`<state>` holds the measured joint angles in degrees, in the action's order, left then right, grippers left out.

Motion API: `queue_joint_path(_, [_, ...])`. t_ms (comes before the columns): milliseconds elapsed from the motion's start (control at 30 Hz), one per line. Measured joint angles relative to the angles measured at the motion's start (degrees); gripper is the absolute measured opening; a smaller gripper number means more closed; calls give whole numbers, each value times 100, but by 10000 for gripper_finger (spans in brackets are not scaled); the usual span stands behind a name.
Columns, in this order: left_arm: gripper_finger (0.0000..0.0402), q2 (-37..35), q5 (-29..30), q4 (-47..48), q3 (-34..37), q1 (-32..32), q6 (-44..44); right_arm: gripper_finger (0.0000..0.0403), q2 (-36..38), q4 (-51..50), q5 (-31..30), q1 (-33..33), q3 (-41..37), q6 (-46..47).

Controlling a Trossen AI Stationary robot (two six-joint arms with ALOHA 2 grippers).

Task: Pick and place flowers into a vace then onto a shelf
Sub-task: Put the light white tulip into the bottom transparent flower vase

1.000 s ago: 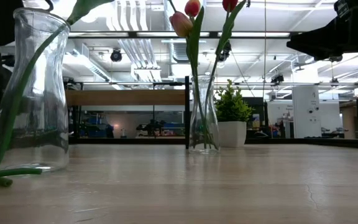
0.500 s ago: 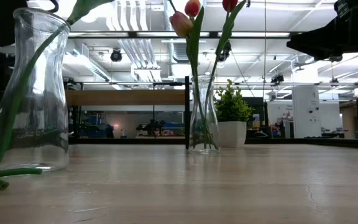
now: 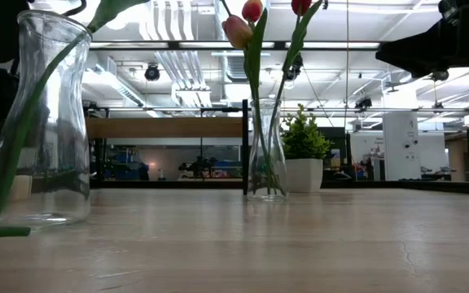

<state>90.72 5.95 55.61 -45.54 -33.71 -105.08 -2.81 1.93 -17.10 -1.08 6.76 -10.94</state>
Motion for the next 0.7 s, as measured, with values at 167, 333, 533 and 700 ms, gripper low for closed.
queue_joint_path(167, [30,0,5,4,0,2,-224,210,0,8,1,0,0,6])
queue_joint_path(333, [38,-2,10,9,0,0,-358,210,0,23,0,0,0,40])
queue_joint_path(533, [8,-20,42,16,-5,2,-325,210,0,27,2,0,0,42])
queue_joint_path(700, [3,-279,153,220,-84,7,-321,210,0,41,0,0,0,44])
